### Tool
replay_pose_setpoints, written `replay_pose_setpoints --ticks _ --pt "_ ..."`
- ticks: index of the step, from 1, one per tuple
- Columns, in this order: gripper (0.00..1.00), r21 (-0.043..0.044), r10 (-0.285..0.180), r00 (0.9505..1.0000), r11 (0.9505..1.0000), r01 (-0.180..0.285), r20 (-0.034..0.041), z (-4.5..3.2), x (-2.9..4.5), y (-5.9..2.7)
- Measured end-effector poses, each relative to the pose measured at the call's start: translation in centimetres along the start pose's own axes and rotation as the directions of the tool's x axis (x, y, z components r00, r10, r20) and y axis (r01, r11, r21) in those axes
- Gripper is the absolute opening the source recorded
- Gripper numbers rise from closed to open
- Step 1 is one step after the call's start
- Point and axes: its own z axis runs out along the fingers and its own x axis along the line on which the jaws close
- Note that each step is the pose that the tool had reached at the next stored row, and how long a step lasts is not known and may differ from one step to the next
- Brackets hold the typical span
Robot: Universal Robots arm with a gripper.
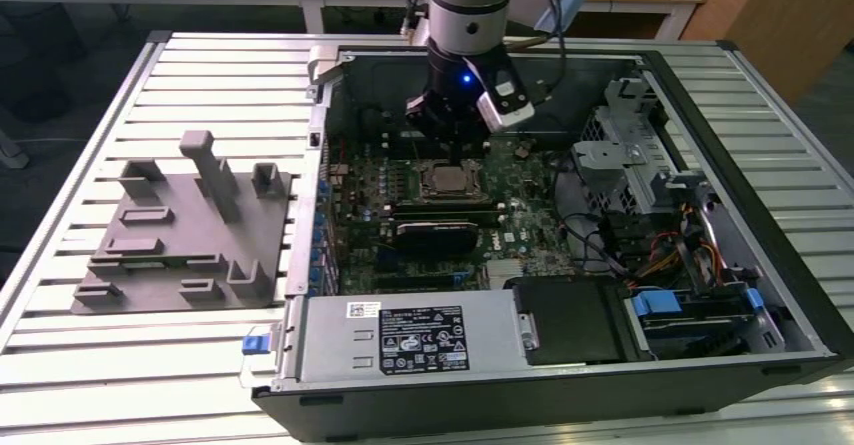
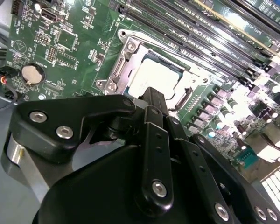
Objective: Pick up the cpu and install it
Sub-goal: 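Close the cpu cover, then install the first cpu locking lever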
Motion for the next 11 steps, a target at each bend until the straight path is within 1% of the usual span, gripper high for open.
replay_pose_setpoints --ticks 3,8,11 --pt "0.11 0.0 0.0 1.0 1.0 0.0 0.0 -0.38 -0.01 0.0" --pt "0.11 0.0 0.0 1.0 1.0 0.0 0.0 -0.47 -0.02 0.01" --pt "0.11 0.0 0.0 1.0 1.0 0.0 0.0 -0.66 -0.03 0.01"
